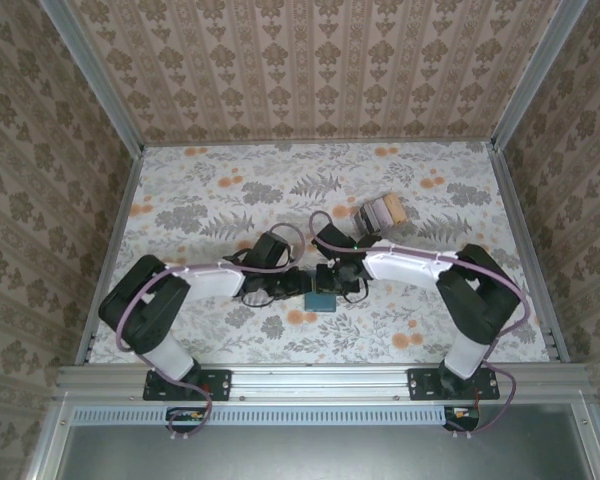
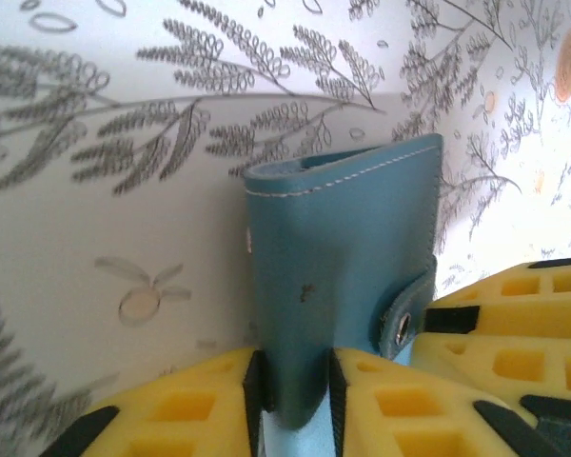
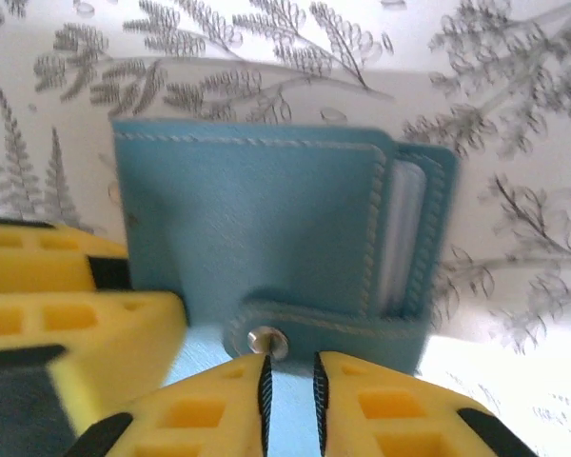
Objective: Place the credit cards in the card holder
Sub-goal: Close the button on the card holder, then reset both arms
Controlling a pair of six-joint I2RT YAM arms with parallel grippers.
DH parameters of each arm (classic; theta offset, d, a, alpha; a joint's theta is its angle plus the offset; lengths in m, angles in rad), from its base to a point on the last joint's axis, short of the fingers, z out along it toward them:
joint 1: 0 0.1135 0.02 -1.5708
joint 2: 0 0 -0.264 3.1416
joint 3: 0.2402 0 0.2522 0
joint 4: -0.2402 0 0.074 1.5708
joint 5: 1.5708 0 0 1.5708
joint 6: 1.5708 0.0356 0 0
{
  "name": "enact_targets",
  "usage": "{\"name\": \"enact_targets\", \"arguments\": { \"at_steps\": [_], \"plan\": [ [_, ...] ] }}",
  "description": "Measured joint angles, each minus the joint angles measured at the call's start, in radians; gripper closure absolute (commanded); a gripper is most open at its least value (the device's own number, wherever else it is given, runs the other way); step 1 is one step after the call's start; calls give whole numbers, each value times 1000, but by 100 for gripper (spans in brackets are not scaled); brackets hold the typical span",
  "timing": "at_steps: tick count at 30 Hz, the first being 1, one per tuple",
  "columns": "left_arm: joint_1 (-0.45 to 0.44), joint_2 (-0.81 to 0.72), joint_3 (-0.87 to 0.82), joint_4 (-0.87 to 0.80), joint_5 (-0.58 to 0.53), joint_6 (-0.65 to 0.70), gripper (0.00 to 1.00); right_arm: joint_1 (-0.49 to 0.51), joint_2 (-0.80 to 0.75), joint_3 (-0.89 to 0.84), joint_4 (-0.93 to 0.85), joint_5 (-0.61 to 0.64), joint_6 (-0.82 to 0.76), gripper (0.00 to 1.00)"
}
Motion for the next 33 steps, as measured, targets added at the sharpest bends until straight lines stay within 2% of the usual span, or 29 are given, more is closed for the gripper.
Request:
{"name": "enact_targets", "arguments": {
  "at_steps": [4,8,9,12,15,16,18,21,24,27,30,33],
  "plan": [
    [0,-80,-2,-51,-64,29,65,-3,-185,-21,-47,166,-32,47],
    [1,-168,-2,-92,-155,65,62,-26,-468,-74,-27,482,-94,7],
    [3,-190,-3,-98,-174,76,60,-39,-533,-105,-3,557,-120,4],
    [40,-252,-3,-110,-219,116,60,-122,-674,-236,122,720,-245,5],
    [107,-256,-2,-114,-229,146,64,-223,-683,-345,212,798,-352,4],
    [129,-251,-2,-121,-229,153,62,-246,-667,-364,217,817,-377,5],
    [156,-252,-8,-134,-234,166,52,-280,-649,-385,237,827,-420,6],
    [174,-296,-32,-158,-261,188,39,-355,-650,-446,360,783,-491,4],
    [208,-386,-47,-185,-338,240,25,-451,-643,-507,459,715,-558,1],
    [270,-486,-63,-184,-448,297,0,-516,-595,-555,632,673,-626,0],
    [379,-562,-82,-171,-554,356,0,-584,-475,-612,837,603,-672,0],
    [484,-587,-103,-130,-650,418,0,-633,-373,-637,961,539,-715,0]
  ]
}}
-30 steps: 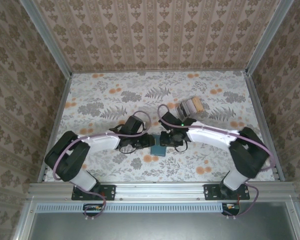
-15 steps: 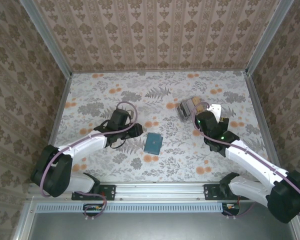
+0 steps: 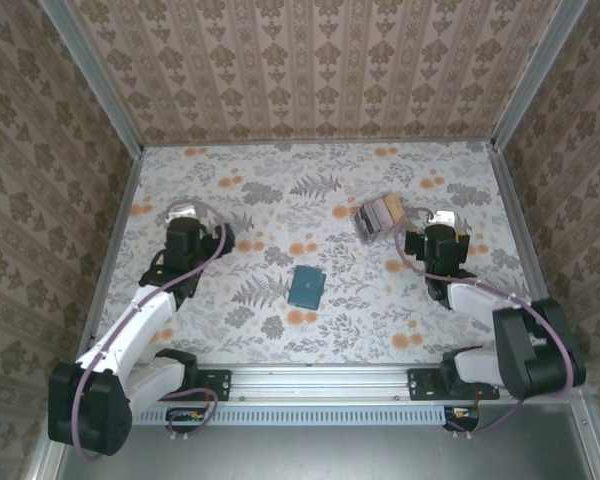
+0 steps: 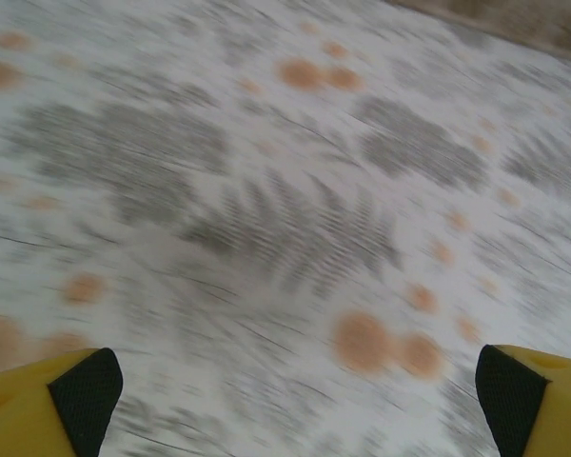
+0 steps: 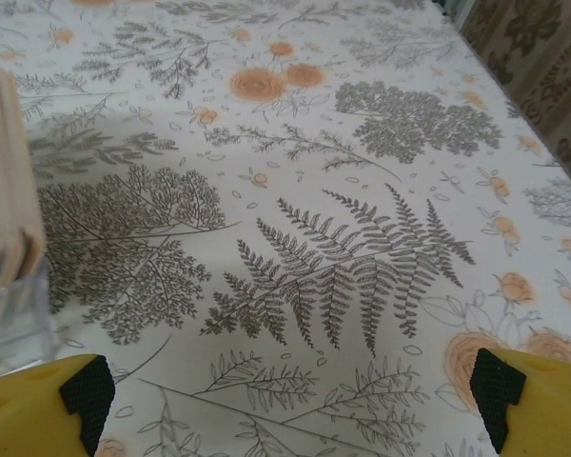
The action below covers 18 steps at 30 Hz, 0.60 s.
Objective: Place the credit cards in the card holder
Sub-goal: Reset both arms
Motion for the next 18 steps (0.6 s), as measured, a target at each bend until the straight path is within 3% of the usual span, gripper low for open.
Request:
{"name": "enact_targets", "arguments": {
  "at_steps": [5,9,18],
  "plan": [
    [126,32,-104,193,-111,127,0,-85,190,-6,272,-129,-14,0],
    [200,117,-153,352,-135,200,0,-95,207,-48,368,-158,-16,0],
    [216,445,-163,747,-25,386,0,-89,207,-41,406,-146,-10,0]
  ]
}}
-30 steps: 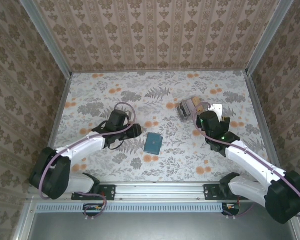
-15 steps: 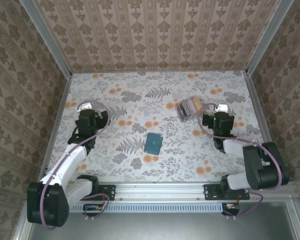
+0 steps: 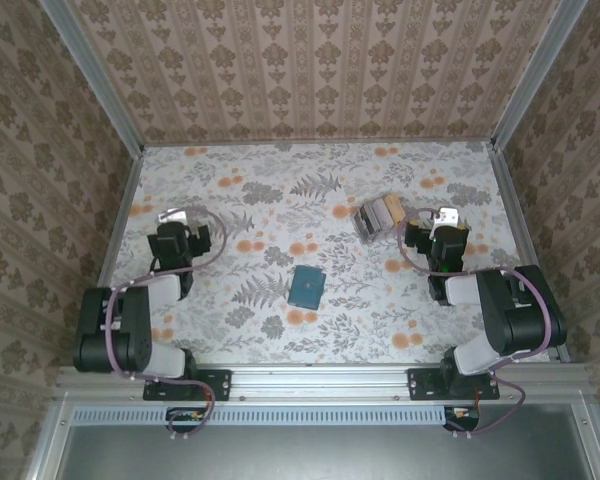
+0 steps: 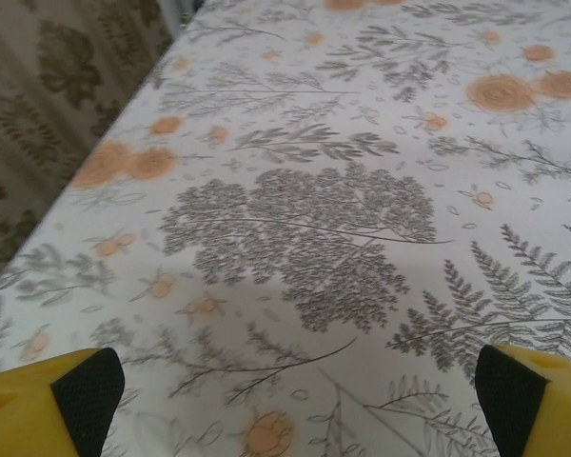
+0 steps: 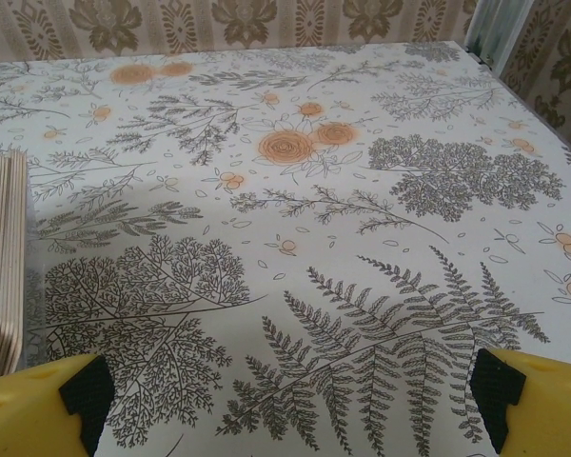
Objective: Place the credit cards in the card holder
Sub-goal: Reset both arms
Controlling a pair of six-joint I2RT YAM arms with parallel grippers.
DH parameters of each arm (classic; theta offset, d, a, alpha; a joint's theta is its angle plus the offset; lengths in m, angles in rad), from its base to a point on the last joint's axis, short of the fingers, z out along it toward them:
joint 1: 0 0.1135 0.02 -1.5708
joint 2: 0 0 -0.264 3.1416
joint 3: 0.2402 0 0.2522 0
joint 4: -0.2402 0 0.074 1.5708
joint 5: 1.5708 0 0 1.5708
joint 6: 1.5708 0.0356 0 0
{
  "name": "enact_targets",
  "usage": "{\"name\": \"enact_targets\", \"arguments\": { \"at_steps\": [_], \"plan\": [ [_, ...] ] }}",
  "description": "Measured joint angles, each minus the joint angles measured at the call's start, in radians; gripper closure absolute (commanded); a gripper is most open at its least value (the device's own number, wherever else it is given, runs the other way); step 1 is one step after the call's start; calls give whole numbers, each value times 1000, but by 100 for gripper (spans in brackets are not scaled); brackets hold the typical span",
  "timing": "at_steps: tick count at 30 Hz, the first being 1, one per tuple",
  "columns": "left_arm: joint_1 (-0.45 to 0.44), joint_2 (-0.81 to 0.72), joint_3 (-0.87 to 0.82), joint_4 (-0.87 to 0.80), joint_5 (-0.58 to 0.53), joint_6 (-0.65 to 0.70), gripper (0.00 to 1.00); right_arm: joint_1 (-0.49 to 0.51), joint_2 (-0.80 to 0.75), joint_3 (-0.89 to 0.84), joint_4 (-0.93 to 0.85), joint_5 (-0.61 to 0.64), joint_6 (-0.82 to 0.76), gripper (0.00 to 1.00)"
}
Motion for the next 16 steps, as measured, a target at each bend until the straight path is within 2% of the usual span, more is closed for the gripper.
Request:
{"name": "enact_targets", "arguments": {
  "at_steps": [1,3,16],
  "plan": [
    [0,40,-17,78,12,14,0,0,0,0,0,2,0,0],
    [1,82,-49,127,38,28,0,1,0,0,0,6,0,0],
    [-1,96,-54,220,41,49,0,3,0,1,0,14,0,0]
  ]
}}
